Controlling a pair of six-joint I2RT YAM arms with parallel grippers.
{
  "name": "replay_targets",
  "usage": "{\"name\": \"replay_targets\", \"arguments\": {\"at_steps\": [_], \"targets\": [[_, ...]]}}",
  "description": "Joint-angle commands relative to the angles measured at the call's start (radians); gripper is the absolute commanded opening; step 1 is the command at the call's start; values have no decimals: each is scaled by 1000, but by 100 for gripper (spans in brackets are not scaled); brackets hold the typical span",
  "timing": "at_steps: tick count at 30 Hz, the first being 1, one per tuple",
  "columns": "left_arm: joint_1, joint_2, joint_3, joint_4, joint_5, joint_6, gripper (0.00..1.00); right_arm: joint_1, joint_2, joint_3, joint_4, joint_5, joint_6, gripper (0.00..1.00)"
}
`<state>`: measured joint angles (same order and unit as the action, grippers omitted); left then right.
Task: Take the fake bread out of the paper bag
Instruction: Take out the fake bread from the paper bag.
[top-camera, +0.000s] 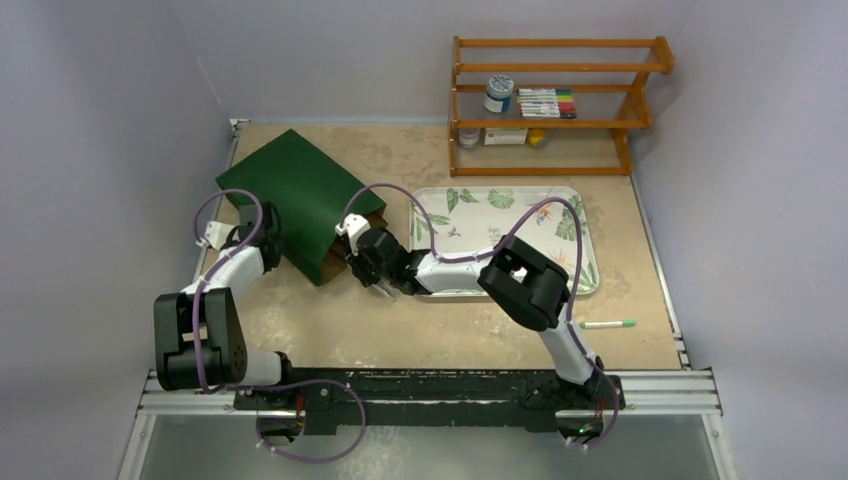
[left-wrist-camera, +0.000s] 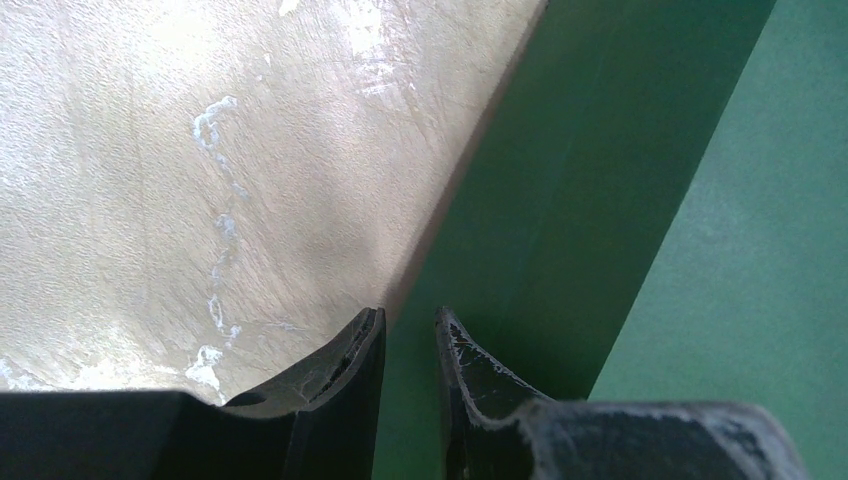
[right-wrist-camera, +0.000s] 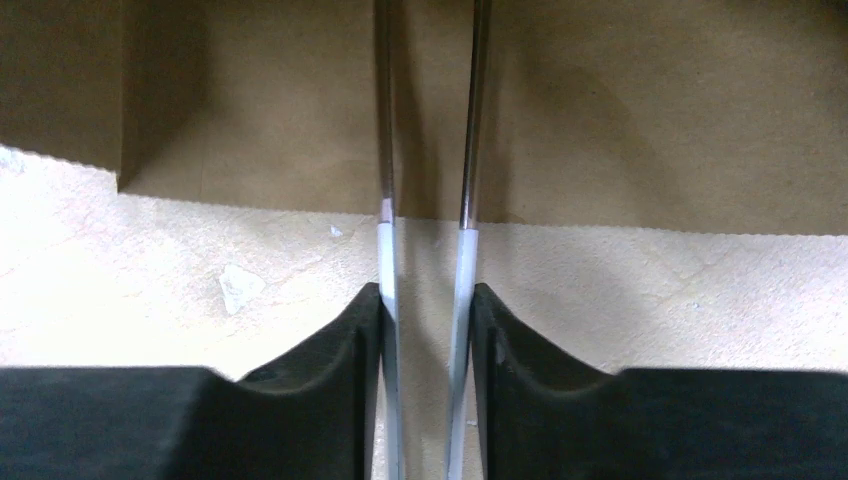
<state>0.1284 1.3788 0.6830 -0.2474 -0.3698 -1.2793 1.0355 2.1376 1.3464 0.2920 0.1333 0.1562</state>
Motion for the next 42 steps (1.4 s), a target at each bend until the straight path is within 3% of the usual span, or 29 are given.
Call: {"name": "replay_targets", "arguments": {"at_steps": [1, 8, 13, 31, 42], "targets": [[-4, -12, 0, 33, -1, 34, 24, -4, -26, 29, 60, -20, -25, 27], [-4, -34, -10, 28, 2, 32, 24, -3, -57, -1, 47, -7, -13, 14], [-4, -45, 3, 26, 1, 23, 24, -4, -96, -21, -2, 46, 7, 10], [-4, 13, 96, 75, 44, -30, 24, 40, -402, -260, -203, 98, 120, 6], [-4, 6, 90, 103, 75, -58, 24, 149, -618, -359, -373, 229, 247, 3]]}}
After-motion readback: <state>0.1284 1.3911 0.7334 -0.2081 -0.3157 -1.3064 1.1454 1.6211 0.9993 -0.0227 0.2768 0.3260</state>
